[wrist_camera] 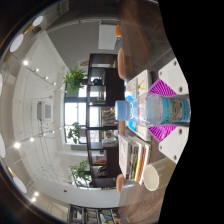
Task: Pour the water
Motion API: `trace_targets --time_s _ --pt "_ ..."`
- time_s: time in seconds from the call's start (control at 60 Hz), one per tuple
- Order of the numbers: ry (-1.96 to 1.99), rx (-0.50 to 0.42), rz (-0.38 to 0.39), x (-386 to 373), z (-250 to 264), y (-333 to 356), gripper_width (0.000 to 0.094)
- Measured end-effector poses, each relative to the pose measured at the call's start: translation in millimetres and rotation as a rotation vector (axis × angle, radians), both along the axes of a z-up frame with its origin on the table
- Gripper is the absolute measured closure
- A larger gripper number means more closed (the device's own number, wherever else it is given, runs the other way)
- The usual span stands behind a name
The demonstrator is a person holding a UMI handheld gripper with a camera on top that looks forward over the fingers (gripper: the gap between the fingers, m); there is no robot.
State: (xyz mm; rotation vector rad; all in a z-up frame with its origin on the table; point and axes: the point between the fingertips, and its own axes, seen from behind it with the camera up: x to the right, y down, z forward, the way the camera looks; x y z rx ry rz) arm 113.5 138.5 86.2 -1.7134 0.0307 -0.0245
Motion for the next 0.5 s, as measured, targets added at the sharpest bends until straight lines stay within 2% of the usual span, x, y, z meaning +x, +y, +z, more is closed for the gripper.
trace_targets --time_s 0.067,0.233,0.333,0.383,0.5 --pt "-0.003 0.002 -0.004 1 0 -2 0.0622" --pt "0.006 -0.013 -0.015 2 -2 -4 0.0464" --pt "0.008 -0.067 -0.033 4 -10 -21 0.0216" --pt "0.013 -0.087 -0.057 5 -12 -33 0.014" --pt "0.044 -0.117 -0.097 -3 -13 -77 0.0117"
